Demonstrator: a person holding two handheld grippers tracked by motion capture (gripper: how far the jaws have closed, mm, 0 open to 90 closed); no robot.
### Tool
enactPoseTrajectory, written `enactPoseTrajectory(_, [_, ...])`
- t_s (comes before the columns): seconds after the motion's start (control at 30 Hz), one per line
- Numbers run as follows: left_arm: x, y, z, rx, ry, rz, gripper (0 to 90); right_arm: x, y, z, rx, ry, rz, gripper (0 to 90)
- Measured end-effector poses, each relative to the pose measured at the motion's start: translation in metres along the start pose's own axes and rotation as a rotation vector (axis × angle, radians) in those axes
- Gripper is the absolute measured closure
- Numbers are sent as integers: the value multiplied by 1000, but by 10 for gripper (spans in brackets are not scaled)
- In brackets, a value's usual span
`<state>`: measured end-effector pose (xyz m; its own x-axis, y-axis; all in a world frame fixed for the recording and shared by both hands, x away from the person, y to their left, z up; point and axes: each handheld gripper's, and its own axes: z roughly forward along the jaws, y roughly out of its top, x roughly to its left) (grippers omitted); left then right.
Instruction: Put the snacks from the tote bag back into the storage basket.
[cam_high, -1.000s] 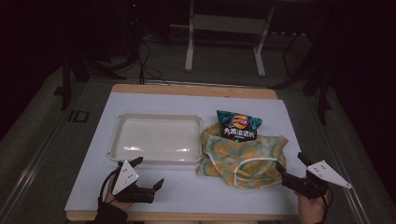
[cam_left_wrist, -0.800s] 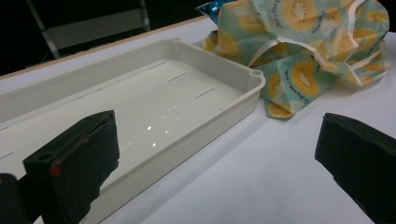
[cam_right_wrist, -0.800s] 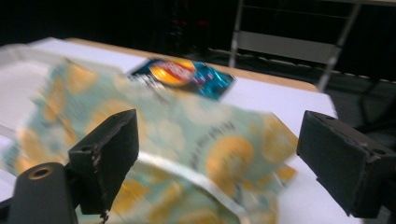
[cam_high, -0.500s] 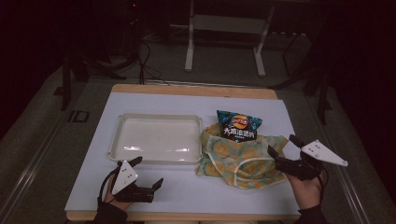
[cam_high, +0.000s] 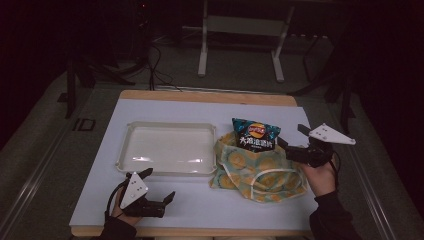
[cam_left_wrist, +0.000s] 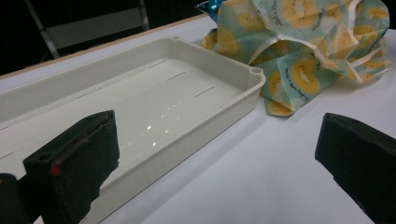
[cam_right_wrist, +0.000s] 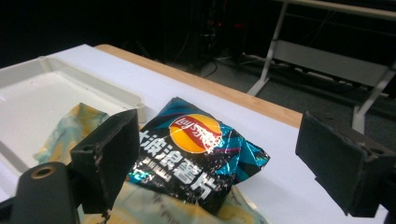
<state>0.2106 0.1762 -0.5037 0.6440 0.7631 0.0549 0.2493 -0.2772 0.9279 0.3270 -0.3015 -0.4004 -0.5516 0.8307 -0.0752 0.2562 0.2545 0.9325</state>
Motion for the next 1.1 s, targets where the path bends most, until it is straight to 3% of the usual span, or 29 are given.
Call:
enactPoseTrajectory(0.17, [1,0,1,4,-1,0,2,-18,5,19,28,17,29,139])
enactPoseTrajectory(0.5, [1,0,2,6,-1,1,2,-42,14,45,55,41,34,145])
enactPoseTrajectory(0.77, [1,-1,2,9,-3,-1,2,-53,-5,72,131,123,49,145])
enactPoseTrajectory(1.1, [2,-1,3,15,-3,-1,2,-60,-19,98,219,157,63,144])
